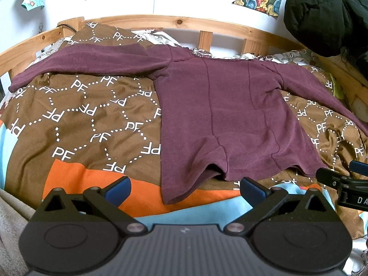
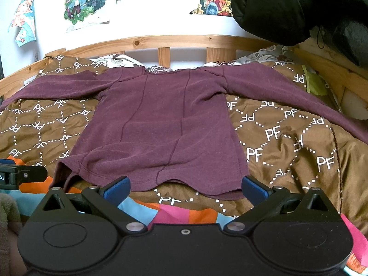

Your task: Fold small clothes

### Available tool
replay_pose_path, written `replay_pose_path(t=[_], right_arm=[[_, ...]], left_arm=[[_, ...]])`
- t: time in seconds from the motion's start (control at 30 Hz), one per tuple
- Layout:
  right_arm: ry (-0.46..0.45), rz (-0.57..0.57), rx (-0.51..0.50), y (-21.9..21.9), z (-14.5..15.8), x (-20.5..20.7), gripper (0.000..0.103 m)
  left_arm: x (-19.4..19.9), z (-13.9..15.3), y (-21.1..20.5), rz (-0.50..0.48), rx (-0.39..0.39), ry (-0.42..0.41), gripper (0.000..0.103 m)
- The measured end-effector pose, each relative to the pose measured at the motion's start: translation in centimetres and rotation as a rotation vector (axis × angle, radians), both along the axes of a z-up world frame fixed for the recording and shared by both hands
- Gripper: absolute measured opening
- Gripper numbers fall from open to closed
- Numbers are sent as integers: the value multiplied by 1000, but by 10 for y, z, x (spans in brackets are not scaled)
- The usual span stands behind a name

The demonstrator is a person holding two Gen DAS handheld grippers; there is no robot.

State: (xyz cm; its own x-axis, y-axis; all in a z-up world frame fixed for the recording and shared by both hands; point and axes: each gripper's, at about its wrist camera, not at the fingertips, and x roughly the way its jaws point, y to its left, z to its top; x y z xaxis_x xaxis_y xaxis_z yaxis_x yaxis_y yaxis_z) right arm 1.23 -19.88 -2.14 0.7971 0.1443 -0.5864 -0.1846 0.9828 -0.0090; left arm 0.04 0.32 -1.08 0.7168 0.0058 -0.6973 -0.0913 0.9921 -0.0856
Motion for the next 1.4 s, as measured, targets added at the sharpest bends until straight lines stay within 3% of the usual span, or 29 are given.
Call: replay_pose_path(t=[0.33, 0.67, 0.77, 0.9, 1.13, 1.4], right_arm=[[17, -12, 5, -1, -2, 3, 102], [-16, 15, -71, -16, 13, 30, 102], [-1, -16, -76, -28, 21, 47, 102], [25, -103, -10, -53, 33, 70, 102], [3, -217, 44, -85, 41, 102, 102], [47, -148, 23, -106, 34, 124, 103]], left_arm=[[6, -2, -2, 10, 22, 45, 102], [33, 4, 2, 15, 17, 120, 102], [44, 10, 0, 8, 38, 123, 102], [60, 22, -1, -3, 63, 109, 102], [99, 31, -12, -83, 102, 87, 102], [149, 30, -37, -244, 120, 43, 102]])
